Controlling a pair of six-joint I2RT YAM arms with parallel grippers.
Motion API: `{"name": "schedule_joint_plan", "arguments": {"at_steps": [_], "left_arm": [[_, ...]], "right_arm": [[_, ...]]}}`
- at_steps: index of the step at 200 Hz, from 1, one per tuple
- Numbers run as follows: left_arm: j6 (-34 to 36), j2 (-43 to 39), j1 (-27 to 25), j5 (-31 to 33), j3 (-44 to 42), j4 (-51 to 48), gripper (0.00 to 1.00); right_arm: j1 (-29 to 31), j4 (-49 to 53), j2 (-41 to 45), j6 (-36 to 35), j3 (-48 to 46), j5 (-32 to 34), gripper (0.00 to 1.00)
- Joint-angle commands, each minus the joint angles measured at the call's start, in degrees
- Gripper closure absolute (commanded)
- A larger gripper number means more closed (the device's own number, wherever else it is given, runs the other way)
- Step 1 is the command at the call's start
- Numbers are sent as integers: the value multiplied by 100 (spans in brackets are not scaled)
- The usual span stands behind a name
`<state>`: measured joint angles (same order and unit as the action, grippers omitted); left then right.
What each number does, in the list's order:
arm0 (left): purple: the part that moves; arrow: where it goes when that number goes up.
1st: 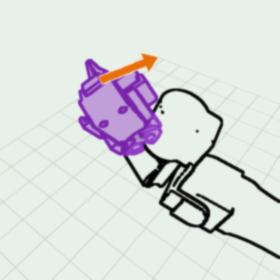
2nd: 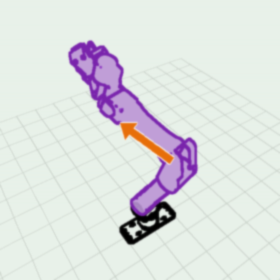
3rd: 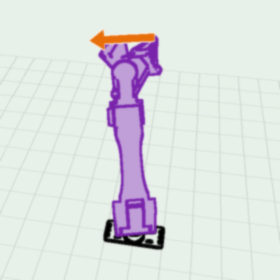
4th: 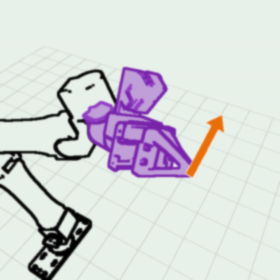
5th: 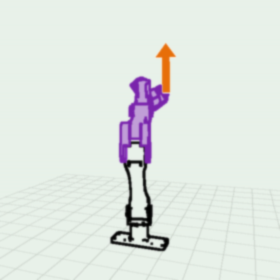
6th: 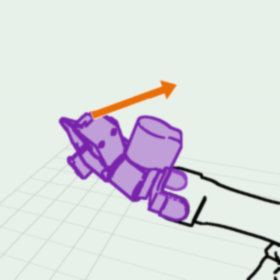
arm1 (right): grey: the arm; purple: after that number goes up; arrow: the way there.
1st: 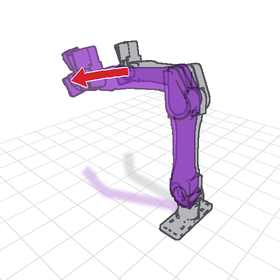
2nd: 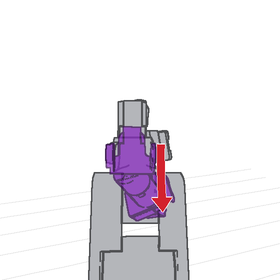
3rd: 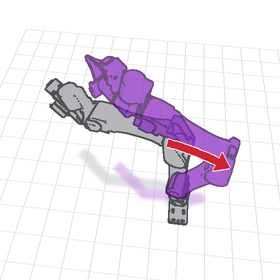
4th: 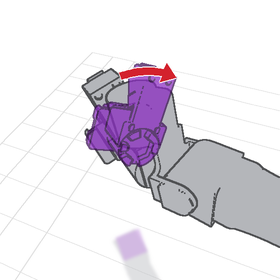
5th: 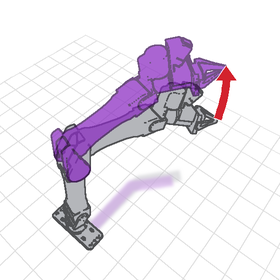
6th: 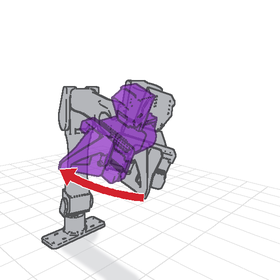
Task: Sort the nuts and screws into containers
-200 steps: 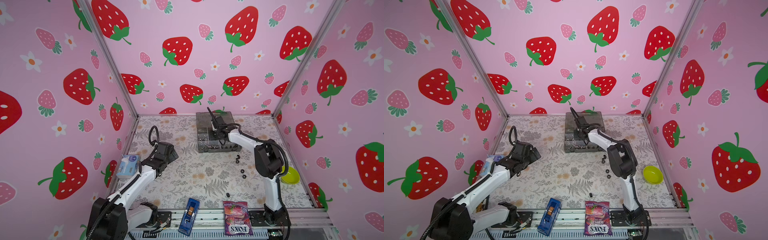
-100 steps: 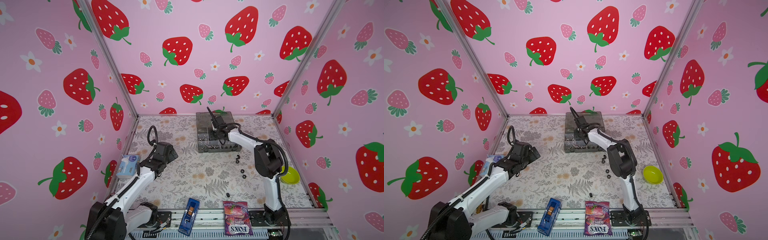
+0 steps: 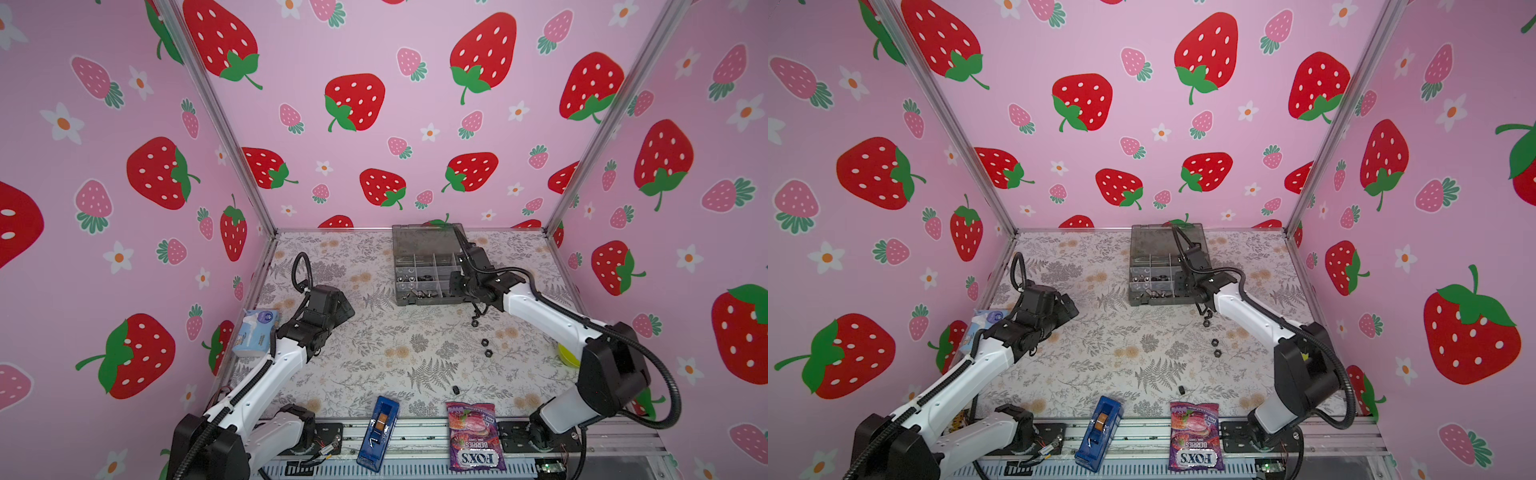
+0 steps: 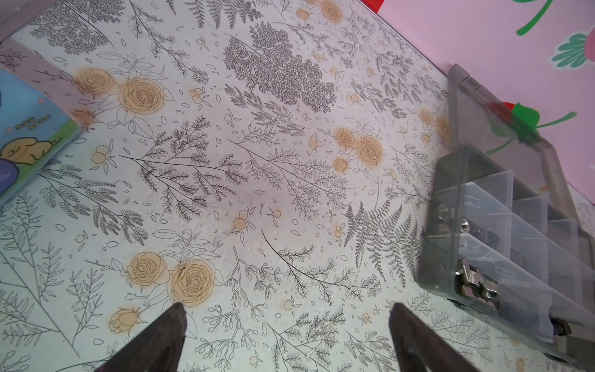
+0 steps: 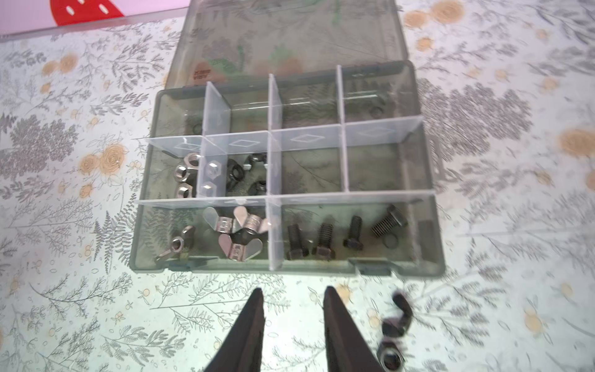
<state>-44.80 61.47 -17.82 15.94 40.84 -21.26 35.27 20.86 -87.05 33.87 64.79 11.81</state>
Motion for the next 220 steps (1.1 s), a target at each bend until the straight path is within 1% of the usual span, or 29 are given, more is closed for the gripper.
{"name": "schedule_joint_plan", "arguments": {"at_steps": [1,37,55,76,124,220], "left_arm": [[24,-48,33,146,-15,-85,1],[15,-27,29,137,-48,-81,1],[6,-13,34,112,-42,-81,1],[-3,-21,35,95,-12,-144,1],[-81,-65,33,135,-81,-174,1],[-92,168,33,47,-8,-98,1]], "right_arm": [[-147,380,317,395,-518,149,63],[-360,594,537,480,-1110,137,62],[-443,498,520,480,-1311,122,60],[-524,293,352,458,-1467,-47,59],[-607,-40,-137,343,-1470,-82,60],[-862,-393,-821,76,-1086,-66,64]]}}
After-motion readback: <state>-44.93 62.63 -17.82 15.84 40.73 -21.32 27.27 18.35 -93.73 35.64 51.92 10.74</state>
